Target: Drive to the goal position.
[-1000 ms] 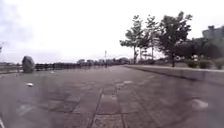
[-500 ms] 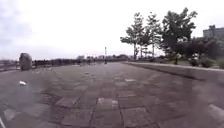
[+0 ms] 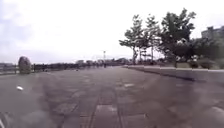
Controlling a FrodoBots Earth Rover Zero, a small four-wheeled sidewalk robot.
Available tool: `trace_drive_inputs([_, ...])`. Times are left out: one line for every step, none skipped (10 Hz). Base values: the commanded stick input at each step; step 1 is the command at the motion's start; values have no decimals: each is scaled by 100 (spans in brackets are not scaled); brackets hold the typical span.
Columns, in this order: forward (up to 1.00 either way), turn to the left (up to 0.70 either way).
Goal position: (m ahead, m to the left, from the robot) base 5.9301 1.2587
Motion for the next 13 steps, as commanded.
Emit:
trace_drive_inputs([100, 0])
trace_drive_inputs([100, 0])
trace_drive_inputs([100, 0])
trace_drive_inputs([100, 0])
trace_drive_inputs([100, 0])
trace_drive_inputs([100, 0])
trace_drive_inputs([100, 0])
trace_drive_inputs([100, 0])
trace_drive_inputs([100, 0])
trace_drive_inputs([100, 0])
trace_drive_inputs([100, 0])
trace_drive_inputs([100, 0])
trace_drive_inputs([100, 0])
